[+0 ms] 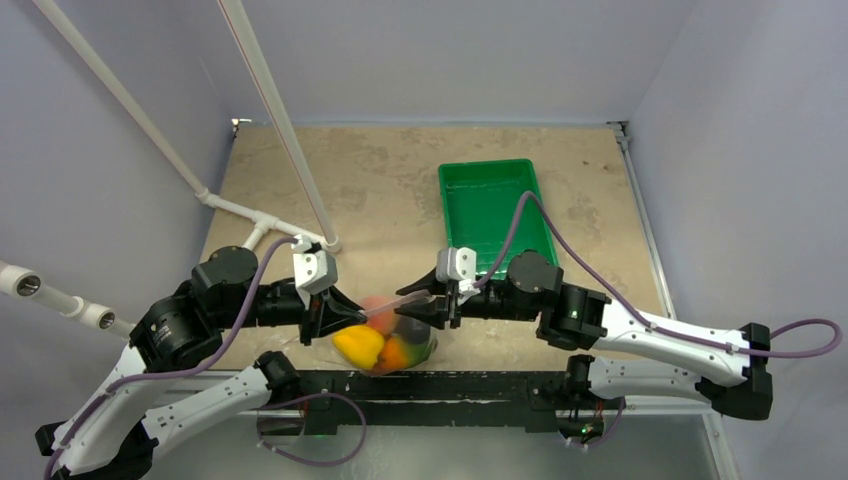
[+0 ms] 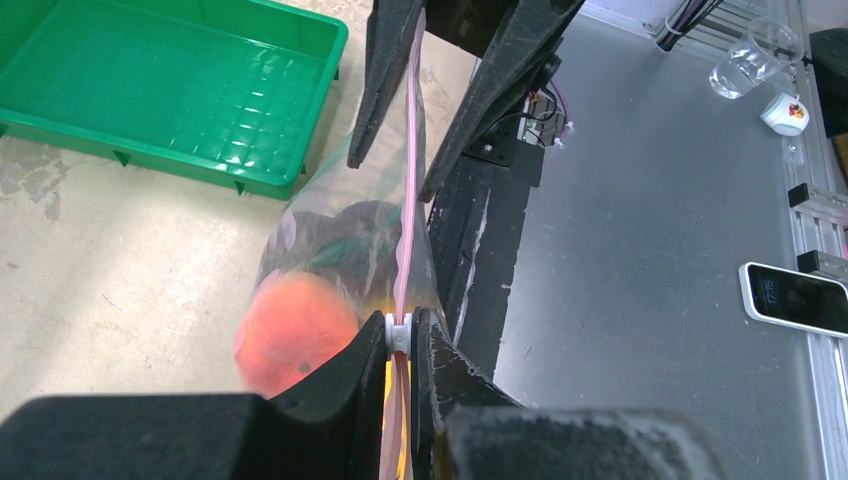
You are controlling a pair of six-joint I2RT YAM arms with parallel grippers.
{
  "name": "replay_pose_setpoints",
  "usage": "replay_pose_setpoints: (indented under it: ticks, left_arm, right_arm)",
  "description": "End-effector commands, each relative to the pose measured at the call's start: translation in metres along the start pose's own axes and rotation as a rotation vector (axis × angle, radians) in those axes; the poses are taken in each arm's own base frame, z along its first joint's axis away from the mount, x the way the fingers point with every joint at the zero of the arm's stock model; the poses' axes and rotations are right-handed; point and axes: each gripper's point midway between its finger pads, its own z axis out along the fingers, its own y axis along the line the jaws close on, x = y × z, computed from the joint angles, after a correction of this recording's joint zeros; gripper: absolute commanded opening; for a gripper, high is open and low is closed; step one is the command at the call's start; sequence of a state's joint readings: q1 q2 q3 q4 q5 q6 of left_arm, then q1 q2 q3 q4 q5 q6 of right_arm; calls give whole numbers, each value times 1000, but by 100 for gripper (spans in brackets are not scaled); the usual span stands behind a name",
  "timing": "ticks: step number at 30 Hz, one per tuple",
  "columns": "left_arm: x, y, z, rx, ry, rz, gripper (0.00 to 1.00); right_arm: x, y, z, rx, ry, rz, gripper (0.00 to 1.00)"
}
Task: Place the food in the zip-top bag and seal the zipper
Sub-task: Zip the zipper food storage bag at the center of the board.
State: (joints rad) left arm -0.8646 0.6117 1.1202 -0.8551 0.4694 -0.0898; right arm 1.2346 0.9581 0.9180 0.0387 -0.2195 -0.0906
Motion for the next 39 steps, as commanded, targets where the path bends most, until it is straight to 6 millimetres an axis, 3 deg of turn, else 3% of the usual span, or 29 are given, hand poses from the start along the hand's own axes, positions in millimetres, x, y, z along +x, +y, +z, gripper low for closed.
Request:
replay_pose_setpoints:
  ticks: [1,3,7,12,18,24,28,39]
  left_arm:
    - [-12,-6,-4,22,-45,24,0]
    - [-12,-7,-4,23,-44,24,0]
    - [-12,-7,-4,23,-43,19,0]
    - [-14,-7,-3,27,-46,13,0]
    - [-16,-4,6,27,-69,-22,0]
    - [-24,4,19,7,-90,-79,0]
    - [-26,7,24,-5,-87,-111,0]
    - [-25,12,26,-36,-96,-169,0]
  right_arm:
    - [-18,-3,0,17,-88,4,31]
    - [-13,-4,3,18,-82,9,25]
    - [-6,-11,10,53,-78,23,0]
    - [-10,-29,11,157,-113,44,0]
    - [-25,-73,1,416,-195,77,0]
    - [-26,-87,1,626,-288,160,0]
    - [-34,-100,-14,785,-395,226,0]
    - [-26,-131,-46,1111,-544,304,0]
